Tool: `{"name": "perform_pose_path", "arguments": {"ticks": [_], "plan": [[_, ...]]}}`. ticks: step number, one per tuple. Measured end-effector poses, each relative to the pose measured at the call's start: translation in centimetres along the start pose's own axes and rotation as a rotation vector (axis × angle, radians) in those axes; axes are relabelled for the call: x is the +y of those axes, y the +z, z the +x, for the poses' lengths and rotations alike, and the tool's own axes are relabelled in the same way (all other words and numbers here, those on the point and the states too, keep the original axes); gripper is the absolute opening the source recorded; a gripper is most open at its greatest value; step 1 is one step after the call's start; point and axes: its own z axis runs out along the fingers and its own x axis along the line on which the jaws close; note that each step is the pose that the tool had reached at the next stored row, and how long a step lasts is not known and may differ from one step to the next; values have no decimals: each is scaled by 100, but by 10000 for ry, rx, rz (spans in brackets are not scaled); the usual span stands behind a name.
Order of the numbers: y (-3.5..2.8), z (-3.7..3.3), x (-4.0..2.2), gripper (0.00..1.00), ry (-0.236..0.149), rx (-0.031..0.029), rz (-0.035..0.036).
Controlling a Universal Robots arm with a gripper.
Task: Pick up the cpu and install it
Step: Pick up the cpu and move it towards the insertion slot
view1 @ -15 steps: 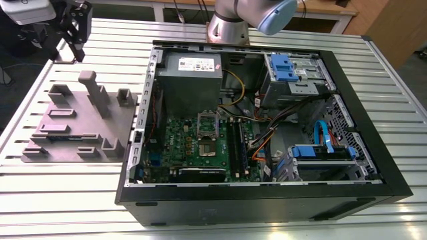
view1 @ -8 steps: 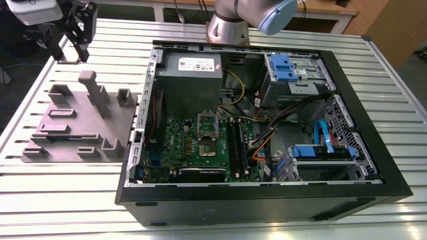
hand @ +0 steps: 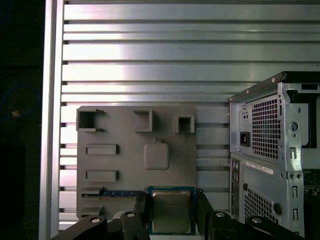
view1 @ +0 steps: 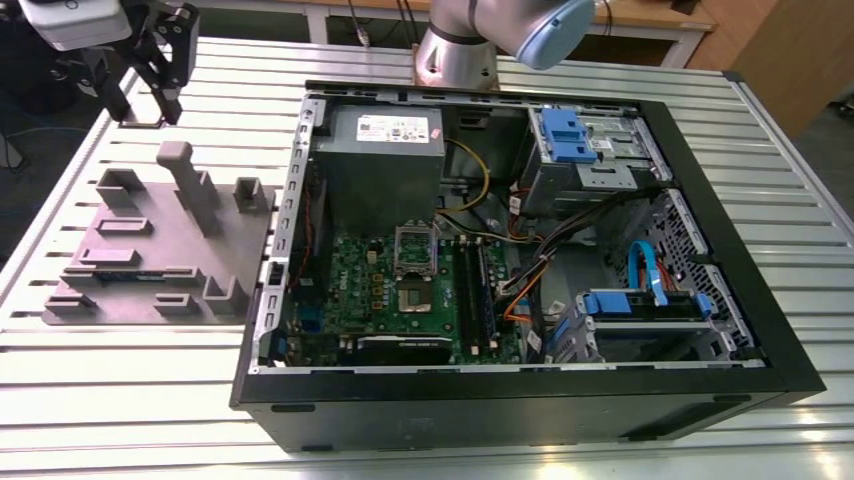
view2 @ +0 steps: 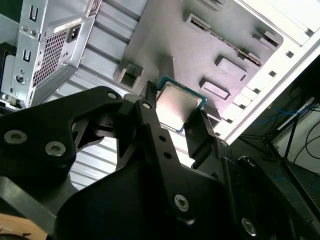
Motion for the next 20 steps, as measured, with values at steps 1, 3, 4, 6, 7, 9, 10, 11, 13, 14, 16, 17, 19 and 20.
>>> {"name": "perform_pose_path", "arguments": {"ticks": [1,3,4,6,7,9,10,11,13,14,16,17,19,20], "plan": [[0,0,0,47,0,0,0],[0,-1,0,47,0,0,0],[0,-1,0,47,0,0,0],[-1,-2,-10,47,-2,1,1],[-1,-2,-15,47,-1,0,2],[-1,-1,-20,47,1,1,2],[-1,-6,-22,47,1,-1,2],[-1,-14,-23,47,-1,1,2],[-1,-40,-22,47,0,0,2],[-1,-53,-22,47,0,0,1],[-2,-86,-22,47,0,0,2],[-2,-103,-21,47,0,0,1],[-2,-132,-21,47,0,0,1],[-2,-143,-21,47,0,1,0]]}}
